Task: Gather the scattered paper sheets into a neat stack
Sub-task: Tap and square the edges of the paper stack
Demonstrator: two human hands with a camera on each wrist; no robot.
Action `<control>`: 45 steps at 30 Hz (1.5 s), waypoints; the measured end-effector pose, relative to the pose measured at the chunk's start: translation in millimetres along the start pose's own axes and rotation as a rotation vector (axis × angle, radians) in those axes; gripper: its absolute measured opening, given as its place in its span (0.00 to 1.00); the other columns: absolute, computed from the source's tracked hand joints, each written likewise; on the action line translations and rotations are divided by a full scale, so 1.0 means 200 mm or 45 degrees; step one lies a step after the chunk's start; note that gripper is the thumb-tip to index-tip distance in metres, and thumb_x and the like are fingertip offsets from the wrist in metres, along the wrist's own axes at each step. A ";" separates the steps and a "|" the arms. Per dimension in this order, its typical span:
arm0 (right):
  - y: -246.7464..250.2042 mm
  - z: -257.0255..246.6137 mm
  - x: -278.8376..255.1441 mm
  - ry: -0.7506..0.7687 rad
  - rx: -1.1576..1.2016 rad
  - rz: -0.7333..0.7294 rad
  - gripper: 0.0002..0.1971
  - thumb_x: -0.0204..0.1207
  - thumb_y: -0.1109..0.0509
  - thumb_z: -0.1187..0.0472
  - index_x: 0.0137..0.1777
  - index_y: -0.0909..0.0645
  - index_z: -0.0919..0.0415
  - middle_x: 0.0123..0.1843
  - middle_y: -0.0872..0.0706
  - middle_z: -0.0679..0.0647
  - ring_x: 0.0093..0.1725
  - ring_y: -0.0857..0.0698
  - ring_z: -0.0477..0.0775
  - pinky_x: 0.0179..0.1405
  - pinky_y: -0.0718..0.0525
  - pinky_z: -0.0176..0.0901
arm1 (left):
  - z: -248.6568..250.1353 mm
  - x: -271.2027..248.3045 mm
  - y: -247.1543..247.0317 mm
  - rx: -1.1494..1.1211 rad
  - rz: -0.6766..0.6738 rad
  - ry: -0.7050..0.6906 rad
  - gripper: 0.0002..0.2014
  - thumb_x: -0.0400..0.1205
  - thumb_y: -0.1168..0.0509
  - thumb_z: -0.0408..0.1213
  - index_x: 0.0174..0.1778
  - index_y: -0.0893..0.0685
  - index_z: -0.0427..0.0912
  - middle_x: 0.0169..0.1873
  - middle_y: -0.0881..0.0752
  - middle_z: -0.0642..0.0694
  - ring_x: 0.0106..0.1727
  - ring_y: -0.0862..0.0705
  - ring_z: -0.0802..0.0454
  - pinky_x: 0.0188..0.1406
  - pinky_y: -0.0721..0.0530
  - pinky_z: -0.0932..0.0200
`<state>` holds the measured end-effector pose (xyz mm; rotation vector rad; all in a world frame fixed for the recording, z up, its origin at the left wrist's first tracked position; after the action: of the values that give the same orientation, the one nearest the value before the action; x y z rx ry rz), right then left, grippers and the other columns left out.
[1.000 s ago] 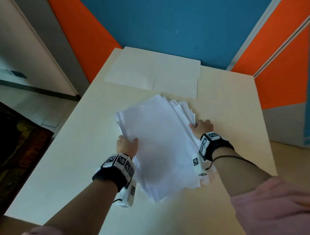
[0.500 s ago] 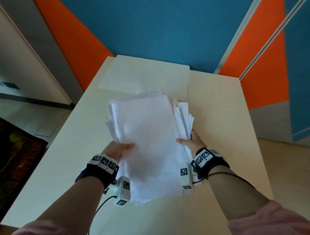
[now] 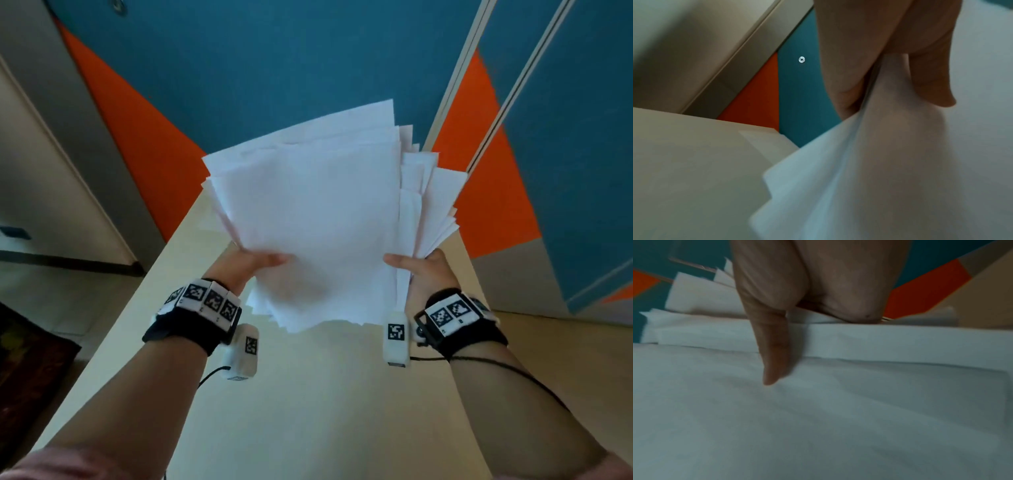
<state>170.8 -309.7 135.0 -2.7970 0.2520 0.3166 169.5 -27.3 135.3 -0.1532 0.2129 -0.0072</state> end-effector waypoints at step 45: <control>-0.01 0.09 -0.12 0.046 -0.381 -0.167 0.17 0.62 0.21 0.74 0.43 0.17 0.52 0.44 0.11 0.47 0.45 0.13 0.42 0.49 0.19 0.37 | 0.10 -0.08 -0.03 0.072 -0.124 -0.229 0.26 0.59 0.20 0.25 0.54 0.14 0.42 0.44 0.07 0.48 0.51 0.09 0.49 0.45 0.11 0.60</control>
<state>145.5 -297.7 123.9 -3.0977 0.0287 0.2938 158.5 -29.8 159.7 -0.1068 0.0254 -0.0955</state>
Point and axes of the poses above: each hand's wrist, its own x-axis towards the middle knuckle, its own y-axis out of the back of the hand, z = x × y, the point moved 5 cm from there along x, towards the middle knuckle
